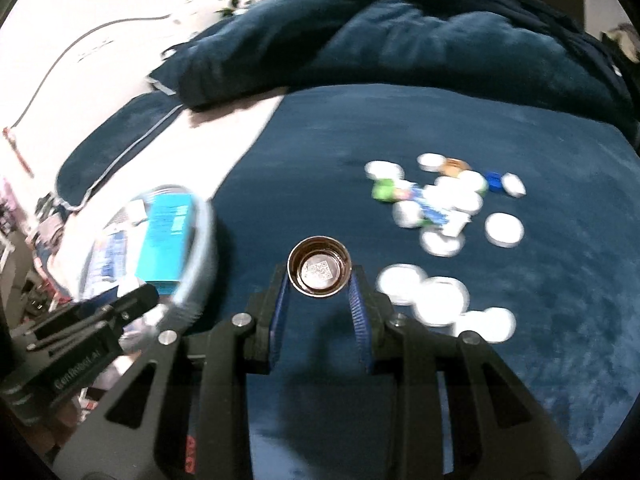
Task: Organize objects
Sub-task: 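Carry both held caps over the grey basket and open both grippers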
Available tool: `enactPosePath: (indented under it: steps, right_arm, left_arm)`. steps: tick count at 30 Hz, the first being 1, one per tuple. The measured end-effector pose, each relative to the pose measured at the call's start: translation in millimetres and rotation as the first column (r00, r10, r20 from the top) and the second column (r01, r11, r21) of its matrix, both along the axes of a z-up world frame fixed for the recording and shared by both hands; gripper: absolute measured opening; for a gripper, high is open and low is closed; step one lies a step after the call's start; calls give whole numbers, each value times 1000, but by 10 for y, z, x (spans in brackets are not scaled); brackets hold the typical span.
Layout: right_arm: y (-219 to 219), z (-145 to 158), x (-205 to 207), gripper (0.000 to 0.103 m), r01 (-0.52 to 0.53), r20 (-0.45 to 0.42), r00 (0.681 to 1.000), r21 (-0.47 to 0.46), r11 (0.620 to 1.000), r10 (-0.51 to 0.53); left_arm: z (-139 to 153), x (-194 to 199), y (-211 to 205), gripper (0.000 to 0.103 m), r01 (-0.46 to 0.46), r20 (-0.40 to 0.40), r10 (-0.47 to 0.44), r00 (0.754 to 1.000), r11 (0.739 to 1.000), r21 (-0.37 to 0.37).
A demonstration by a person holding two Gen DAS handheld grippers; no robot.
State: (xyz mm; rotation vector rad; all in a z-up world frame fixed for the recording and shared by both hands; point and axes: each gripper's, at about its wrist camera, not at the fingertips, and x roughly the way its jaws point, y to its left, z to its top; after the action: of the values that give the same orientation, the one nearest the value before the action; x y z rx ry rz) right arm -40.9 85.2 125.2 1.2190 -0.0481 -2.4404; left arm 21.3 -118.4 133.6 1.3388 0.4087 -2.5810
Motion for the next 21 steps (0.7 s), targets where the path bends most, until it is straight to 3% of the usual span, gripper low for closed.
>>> enactPosePath:
  steps: [8, 16, 18, 19, 20, 21]
  right_arm:
    - [-869, 10, 147, 30, -183, 8, 983, -23, 983, 183]
    - [-1255, -281, 29, 31, -239, 163, 952, -127, 963, 258]
    - [-1270, -327, -11, 37, -231, 214, 941, -167, 959, 263]
    - [-1256, -342, -26, 42, -220, 232, 937, -188, 957, 261]
    - [-1238, -335, -20, 53, -213, 231, 939, -196, 957, 256]
    - [-1216, -318, -11, 64, -204, 223, 943, -195, 959, 246]
  left_arm:
    - [-64, 400, -676, 31, -147, 9, 146, 989, 989, 28]
    - [-245, 449, -862, 31, -172, 29, 170, 985, 982, 78]
    - [-250, 449, -896, 46, -176, 20, 175, 984, 981, 83]
    - [-240, 463, -925, 64, -183, 15, 183, 983, 979, 87]
    - [-231, 474, -950, 80, -195, 10, 195, 981, 977, 88]
    - [-214, 495, -971, 85, -212, 4, 213, 977, 973, 86]
